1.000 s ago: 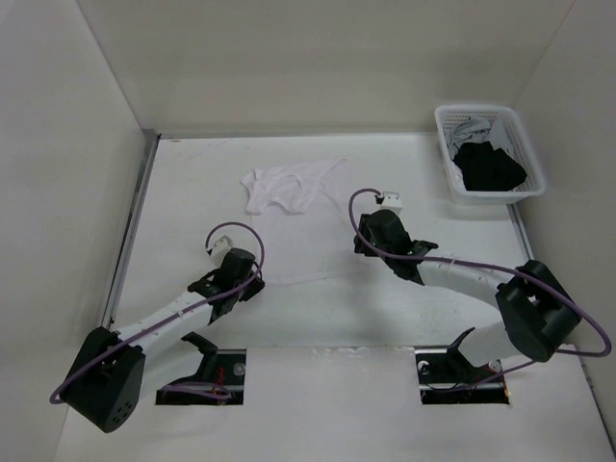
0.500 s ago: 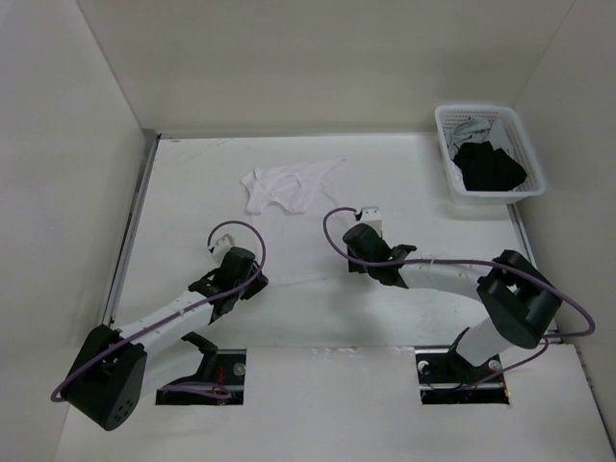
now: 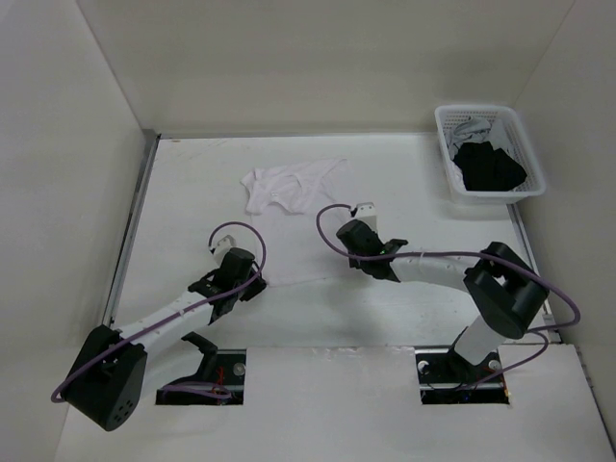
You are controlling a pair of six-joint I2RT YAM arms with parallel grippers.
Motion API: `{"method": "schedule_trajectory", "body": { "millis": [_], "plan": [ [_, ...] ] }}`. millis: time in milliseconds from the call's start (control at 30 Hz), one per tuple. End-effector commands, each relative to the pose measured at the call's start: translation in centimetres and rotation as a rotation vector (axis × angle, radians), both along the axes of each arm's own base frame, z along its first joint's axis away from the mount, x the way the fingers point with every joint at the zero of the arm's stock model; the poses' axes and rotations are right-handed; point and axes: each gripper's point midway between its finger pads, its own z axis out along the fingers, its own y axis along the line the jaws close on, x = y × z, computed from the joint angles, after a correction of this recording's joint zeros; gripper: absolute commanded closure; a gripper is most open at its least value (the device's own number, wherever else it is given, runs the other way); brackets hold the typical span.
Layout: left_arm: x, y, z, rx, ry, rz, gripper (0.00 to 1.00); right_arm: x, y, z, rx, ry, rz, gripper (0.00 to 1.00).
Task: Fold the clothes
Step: Flatten the tank top out
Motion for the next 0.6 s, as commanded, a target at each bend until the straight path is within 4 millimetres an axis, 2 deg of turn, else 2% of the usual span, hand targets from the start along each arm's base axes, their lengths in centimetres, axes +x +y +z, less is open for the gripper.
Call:
{"method": "schedule_trajectory", "body": {
  "millis": [0,233,433,567],
  "plan": [
    [0.0,0.0,0.1,-0.006,-0.011,-0.006,0.93,0.8,0.6,0.7,-0.01,-0.021,-0.002,0.63],
    [0.0,-0.1,0.4,-0.007,-0.03,-0.013,0.97,0.9,0.7,-0.4,-0.034,0.001,0.002,0.67],
    [0.1,0.2,1.0,-0.02,-0.053,-0.001,0.98,0.8,0.5,-1.3,-0.059,0.021,-0.008,0.76],
    [0.4,0.1,1.6,-0.025,-0.068,-0.001,0.98,1.0,-0.1,-0.1,-0.054,-0.012,-0.037,0.79]
  ]
}}
